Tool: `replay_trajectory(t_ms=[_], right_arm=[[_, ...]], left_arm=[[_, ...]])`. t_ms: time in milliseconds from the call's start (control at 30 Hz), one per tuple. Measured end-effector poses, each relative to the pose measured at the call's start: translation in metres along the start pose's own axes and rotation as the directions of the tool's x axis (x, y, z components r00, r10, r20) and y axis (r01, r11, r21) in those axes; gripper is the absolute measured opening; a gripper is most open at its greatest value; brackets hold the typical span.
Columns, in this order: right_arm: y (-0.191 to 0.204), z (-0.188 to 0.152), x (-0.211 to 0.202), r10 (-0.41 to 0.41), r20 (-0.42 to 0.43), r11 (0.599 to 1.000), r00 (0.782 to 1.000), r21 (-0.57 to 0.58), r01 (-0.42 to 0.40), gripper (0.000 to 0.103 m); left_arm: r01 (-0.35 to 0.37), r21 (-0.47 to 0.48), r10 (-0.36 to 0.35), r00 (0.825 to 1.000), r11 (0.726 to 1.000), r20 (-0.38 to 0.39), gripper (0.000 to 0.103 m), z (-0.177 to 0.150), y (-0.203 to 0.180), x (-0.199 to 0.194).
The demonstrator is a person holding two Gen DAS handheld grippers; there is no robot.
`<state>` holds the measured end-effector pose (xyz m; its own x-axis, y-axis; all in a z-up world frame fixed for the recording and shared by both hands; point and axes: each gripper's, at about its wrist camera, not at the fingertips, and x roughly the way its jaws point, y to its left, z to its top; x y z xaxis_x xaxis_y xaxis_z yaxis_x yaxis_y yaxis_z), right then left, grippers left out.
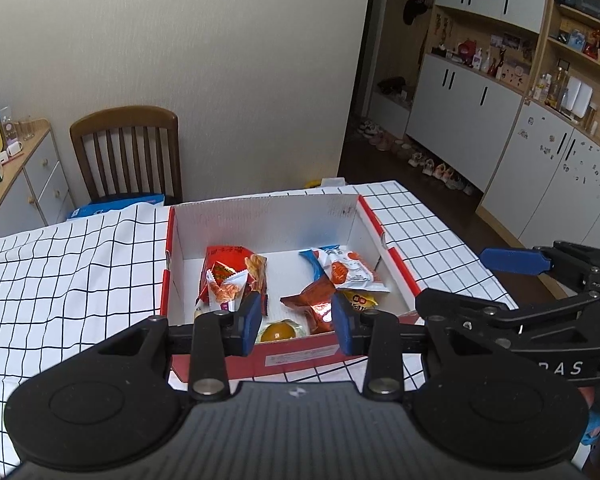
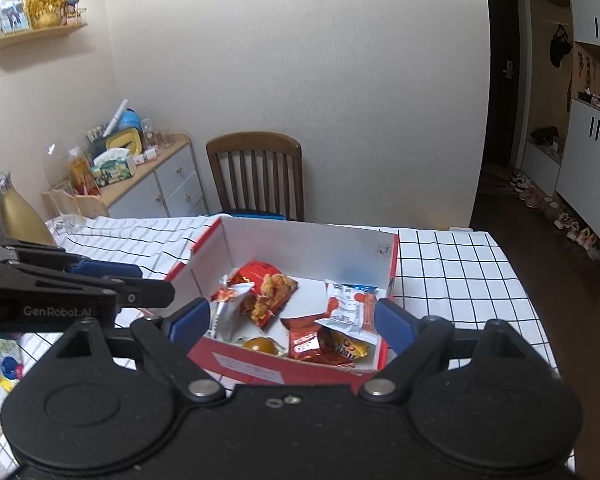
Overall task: Organize snacks
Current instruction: 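Withdraw both tools from the box toward the last loose snacks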
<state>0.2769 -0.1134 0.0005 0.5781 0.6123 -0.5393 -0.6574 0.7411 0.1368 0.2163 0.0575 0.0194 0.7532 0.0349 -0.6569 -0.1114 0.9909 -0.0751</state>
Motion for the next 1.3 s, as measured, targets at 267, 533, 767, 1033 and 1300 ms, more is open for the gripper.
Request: replay_trajectory(t_ms=[267, 533, 767, 1033, 1300], right_arm=[[0.005, -0.006, -0.021, 0.030, 0.034, 0.999, 0.999, 0.015, -0.030, 0.099], [0.014, -0.011, -0.045, 0.057, 0.082, 0.998, 0.995, -0.006, -0.056, 0.101], [0.021, -0.022, -0.058, 0.051, 0.096, 0.999, 0.994, -0.018, -0.049, 0.103], [0.021, -0.044, -0.059, 0.030, 0.064, 0.999, 0.998, 0.015, -0.031, 0.103], [0.023, -0.076, -0.054, -0.008, 0.014, 1.000, 1.000, 0.018, 0.008, 0.103]], left_arm=[[-0.004, 0.019, 0.003, 0.999, 1.000, 0.042, 0.044, -0.007, -0.006, -0.023], [0.003, -0.008, -0.002, 0.998, 1.000, 0.062, 0.056, -0.014, -0.003, -0.038], [-0.017, 0.000, 0.017, 0.997, 1.000, 0.076, 0.069, -0.030, -0.001, -0.049], [-0.034, -0.007, 0.034, 0.998, 0.999, 0.047, 0.086, -0.051, 0.005, -0.053], [-0.009, -0.075, 0.005, 0.999, 0.997, -0.041, 0.091, -0.073, 0.014, -0.039]])
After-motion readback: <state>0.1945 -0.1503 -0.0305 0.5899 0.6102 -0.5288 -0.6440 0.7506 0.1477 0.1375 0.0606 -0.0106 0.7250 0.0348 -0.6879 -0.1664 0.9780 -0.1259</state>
